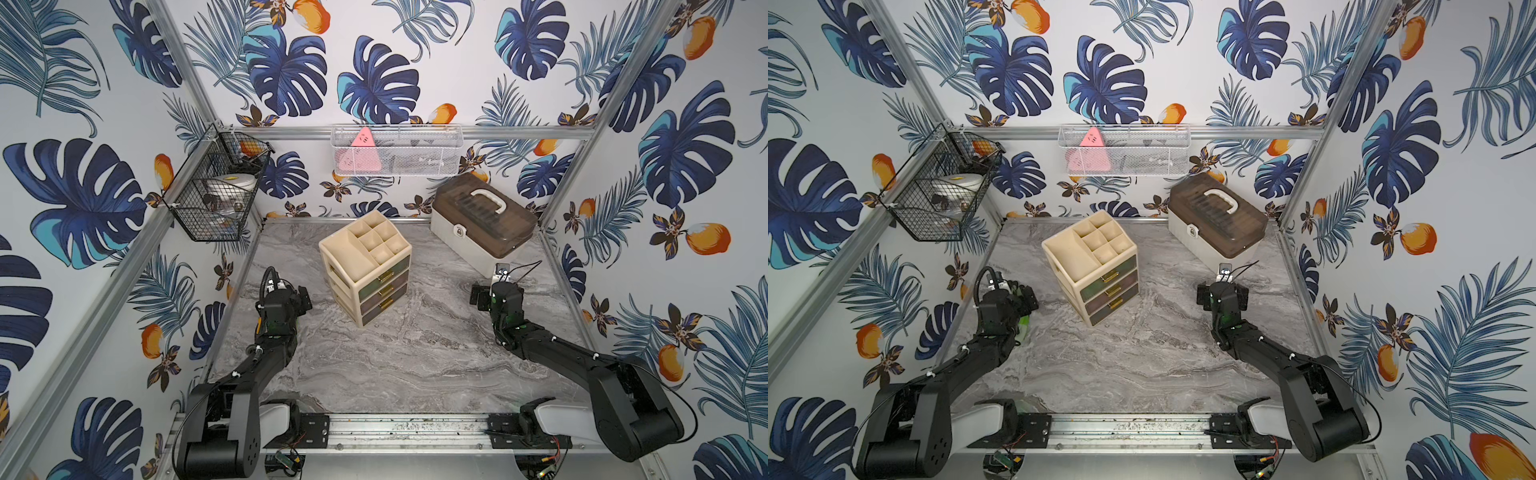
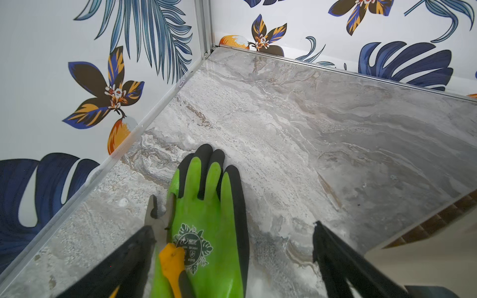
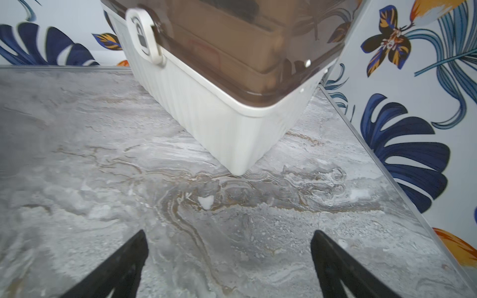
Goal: Sort the rolls of trash bags by color and place them into the drawer
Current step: Reset both arms
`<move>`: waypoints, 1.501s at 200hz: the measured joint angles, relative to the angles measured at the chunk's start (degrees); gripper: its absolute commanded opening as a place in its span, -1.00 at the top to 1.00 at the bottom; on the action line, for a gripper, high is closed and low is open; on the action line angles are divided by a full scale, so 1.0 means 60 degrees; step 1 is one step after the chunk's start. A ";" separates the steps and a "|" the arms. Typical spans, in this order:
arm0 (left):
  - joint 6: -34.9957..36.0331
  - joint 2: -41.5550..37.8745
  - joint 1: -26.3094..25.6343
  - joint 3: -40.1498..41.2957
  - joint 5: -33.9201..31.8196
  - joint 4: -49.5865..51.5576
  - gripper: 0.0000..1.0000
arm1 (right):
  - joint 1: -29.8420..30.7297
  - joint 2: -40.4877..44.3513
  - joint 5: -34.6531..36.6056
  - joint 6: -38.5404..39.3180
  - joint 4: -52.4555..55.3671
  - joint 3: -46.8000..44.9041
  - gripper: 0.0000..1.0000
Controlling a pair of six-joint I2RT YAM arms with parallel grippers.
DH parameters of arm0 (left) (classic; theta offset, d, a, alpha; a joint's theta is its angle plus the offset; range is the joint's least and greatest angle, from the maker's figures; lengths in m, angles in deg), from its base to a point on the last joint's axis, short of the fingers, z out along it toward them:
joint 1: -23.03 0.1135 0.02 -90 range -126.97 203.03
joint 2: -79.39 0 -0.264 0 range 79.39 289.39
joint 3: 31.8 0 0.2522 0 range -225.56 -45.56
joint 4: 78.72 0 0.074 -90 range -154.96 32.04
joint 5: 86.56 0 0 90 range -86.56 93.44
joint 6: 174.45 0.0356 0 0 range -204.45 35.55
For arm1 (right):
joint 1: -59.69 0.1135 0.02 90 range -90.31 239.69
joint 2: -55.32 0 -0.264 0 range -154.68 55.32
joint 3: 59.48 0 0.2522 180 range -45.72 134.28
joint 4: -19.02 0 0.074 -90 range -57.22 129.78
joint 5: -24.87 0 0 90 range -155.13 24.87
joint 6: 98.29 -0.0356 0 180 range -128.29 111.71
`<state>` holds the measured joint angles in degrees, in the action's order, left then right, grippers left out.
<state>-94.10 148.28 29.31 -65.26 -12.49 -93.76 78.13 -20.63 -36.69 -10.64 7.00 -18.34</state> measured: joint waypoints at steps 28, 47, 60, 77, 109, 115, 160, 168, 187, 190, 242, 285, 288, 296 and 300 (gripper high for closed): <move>0.0248 0.0867 -0.0004 0.0404 -0.0022 -0.1304 -0.98 | -0.0157 -0.0925 0.0393 0.0146 -0.1100 -0.0382 -1.00; 0.0346 0.1428 -0.0047 0.0433 0.0160 -0.2029 -0.98 | -0.0255 -0.1464 0.0452 0.0291 -0.1472 -0.0521 -1.00; 0.0375 0.1541 -0.0204 0.0437 0.0237 -0.2193 -0.98 | -0.0339 -0.1632 0.0419 0.0299 -0.1949 -0.0521 -1.00; 0.0375 0.1716 -0.0514 0.0601 0.0430 -0.2914 -0.98 | -0.0441 -0.2007 0.0404 0.0463 -0.2626 -0.0521 -1.00; 0.0481 0.3038 -0.1140 0.0965 0.0546 -0.4652 -0.98 | -0.0758 -0.2779 0.0095 0.0718 -0.4084 -0.1086 -1.00; 0.0546 0.3348 -0.1169 0.1027 0.0554 -0.5016 -0.98 | -0.0856 -0.2732 -0.0018 0.0692 -0.4109 -0.1096 -1.00; 0.0645 0.4193 -0.1381 0.0707 0.0433 -0.5996 -0.98 | -0.1439 -0.3275 -0.0918 0.0492 -0.4929 -0.0790 -1.00; 0.0699 0.4193 -0.1432 0.0630 0.0393 -0.5982 -0.98 | -0.1443 -0.3249 -0.1016 0.0474 -0.4841 -0.0758 -1.00; 0.0962 0.4251 -0.1672 0.0317 0.0441 -0.5759 -0.98 | -0.1468 -0.3304 -0.1075 0.0466 -0.4863 -0.0736 -1.00; 0.1027 0.4251 -0.1694 0.0255 0.0412 -0.5686 -0.98 | -0.1472 -0.3308 -0.1093 0.0466 -0.4863 -0.0736 -1.00; 0.1158 0.4306 -0.1555 -0.0295 0.0809 -0.4929 -0.98 | -0.1752 -0.3289 -0.1519 0.0313 -0.4615 -0.0586 -1.00; 0.1311 0.4317 -0.1585 -0.0353 0.0991 -0.4590 -0.98 | -0.1807 -0.3293 -0.1792 0.0284 -0.4641 -0.0597 -1.00; 0.1311 0.4317 -0.1570 -0.0361 0.1016 -0.4583 -0.98 | -0.1810 -0.3293 -0.1796 0.0284 -0.4641 -0.0594 -1.00; 0.1311 0.4317 -0.1541 -0.0368 0.1093 -0.4554 -0.98 | -0.1832 -0.3293 -0.1792 0.0277 -0.4634 -0.0576 -1.00; 0.1311 0.4317 -0.1541 -0.0368 0.1115 -0.4550 -0.98 | -0.1832 -0.3293 -0.1789 0.0273 -0.4634 -0.0576 -1.00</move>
<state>-86.23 174.18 20.06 -67.47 -5.80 -121.05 67.13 -40.39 -47.42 -9.00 -20.81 -21.79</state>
